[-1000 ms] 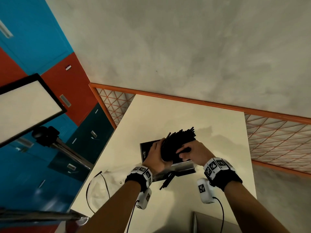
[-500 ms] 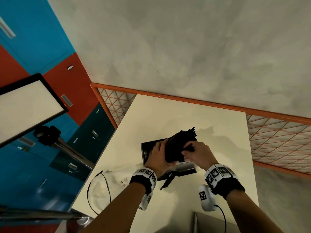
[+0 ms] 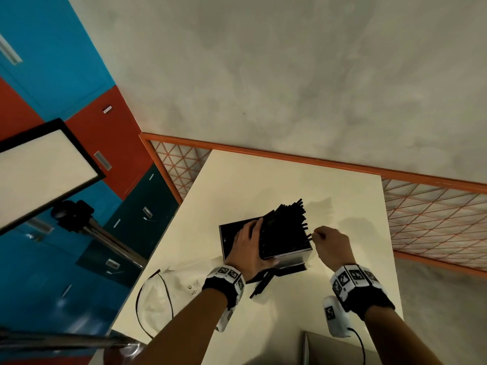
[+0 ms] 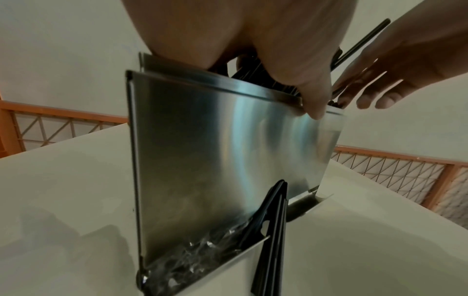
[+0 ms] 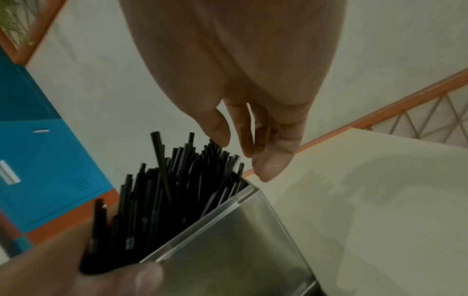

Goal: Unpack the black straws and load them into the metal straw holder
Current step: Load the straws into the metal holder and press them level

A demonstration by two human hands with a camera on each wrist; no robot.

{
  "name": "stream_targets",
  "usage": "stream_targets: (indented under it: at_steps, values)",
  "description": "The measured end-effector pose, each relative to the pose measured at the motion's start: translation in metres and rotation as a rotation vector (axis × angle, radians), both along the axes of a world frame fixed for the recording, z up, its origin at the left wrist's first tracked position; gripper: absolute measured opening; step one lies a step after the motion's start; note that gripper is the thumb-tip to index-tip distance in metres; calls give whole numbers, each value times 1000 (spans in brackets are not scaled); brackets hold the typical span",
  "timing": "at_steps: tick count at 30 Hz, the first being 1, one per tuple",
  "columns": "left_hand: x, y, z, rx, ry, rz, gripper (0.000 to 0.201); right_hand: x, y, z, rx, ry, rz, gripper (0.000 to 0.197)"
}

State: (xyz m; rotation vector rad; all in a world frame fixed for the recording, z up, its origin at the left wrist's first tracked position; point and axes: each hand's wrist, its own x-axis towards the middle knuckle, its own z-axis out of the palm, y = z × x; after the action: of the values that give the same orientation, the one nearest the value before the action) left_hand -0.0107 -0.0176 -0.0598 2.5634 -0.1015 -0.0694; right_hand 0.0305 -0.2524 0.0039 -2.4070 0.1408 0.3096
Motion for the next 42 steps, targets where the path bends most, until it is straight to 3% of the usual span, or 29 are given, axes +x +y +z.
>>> stream_targets:
  at_steps: [8, 12, 15, 18, 21, 23, 27, 33, 42]
  values:
    - [-1, 2, -2, 154, 44, -22, 127, -13, 31, -1, -2, -65, 122, 24]
    - [-2, 5, 2, 269, 9, -31, 128, -13, 26, -1, 51, -143, -8, 31]
    - [-2, 5, 6, 382, -78, -50, 127, -26, 16, -2, 112, -169, -178, 20]
    - [0, 6, 8, 416, -14, -25, 132, -41, 10, -19, 191, 3, -314, 13]
    - [9, 8, 14, 426, 85, -34, 134, -56, 23, -48, 281, 391, -235, 15]
    - [18, 11, 23, 419, 145, -45, 134, -65, 38, -71, 345, 537, -200, 18]
    - [33, 18, 29, 366, 225, -27, 132, -64, 68, -104, 460, 621, -242, 25]
    - [41, 25, 28, 313, 238, 1, 132, -57, 104, -116, 690, 769, -390, 27]
    - [42, 27, 23, 276, 232, 7, 131, -59, 127, -121, 744, 690, -528, 9]
